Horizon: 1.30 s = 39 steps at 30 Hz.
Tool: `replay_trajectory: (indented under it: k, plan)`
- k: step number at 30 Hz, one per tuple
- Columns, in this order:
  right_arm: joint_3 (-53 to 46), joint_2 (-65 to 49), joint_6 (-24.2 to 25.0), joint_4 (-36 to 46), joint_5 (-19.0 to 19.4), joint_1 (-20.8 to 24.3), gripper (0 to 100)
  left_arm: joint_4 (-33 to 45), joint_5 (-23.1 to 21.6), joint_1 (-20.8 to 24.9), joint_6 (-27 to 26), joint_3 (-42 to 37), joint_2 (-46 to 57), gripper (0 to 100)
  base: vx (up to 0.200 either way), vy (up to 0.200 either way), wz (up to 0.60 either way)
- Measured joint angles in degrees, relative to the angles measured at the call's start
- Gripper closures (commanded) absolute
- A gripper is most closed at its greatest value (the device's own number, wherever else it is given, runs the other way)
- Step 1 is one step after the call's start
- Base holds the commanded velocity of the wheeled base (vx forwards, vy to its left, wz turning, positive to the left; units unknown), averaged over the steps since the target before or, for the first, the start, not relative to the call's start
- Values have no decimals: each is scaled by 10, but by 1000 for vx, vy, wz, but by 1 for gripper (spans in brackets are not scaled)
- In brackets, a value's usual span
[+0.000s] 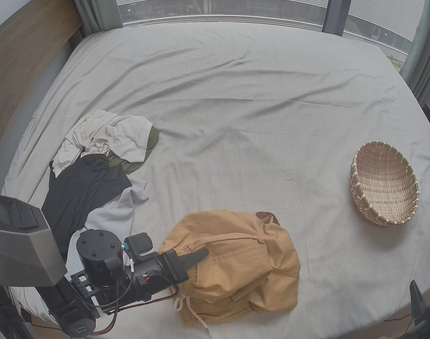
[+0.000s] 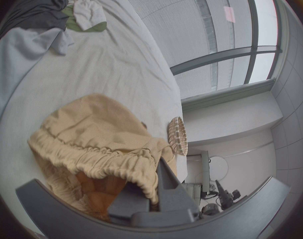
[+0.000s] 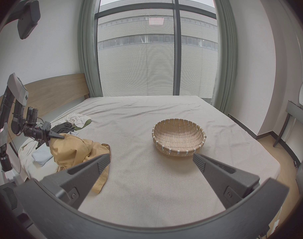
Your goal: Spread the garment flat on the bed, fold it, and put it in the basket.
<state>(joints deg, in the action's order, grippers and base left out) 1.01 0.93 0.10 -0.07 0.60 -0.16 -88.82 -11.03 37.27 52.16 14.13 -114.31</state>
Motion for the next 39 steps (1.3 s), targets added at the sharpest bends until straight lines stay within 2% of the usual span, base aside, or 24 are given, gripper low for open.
replay_trajectory:
  k: [4,7,14,17,25,33,39]
  plan:
    - [0,0,0,0,0,0,0,1,-12,-41,-8,30,28,100,0,0,0]
    - [0,0,0,0,0,0,0,1,-28,-82,-49,50,45,100,0,0,0]
    - [0,0,-1,0,1,0,0,2,-132,-175,-111,70,65,100,0,0,0]
    - [0,0,-1,0,3,-1,0,2,-153,-199,-116,74,74,100,0,0,0]
    - [0,0,-1,0,3,-1,0,3,-159,-214,-119,90,85,100,0,0,0]
    - [0,0,12,-5,-5,-1,0,2,-158,-185,-166,78,79,100,0,0,0]
    - [20,2,13,-23,-3,-1,0,1,-156,-180,-170,78,75,100,0,0,0]
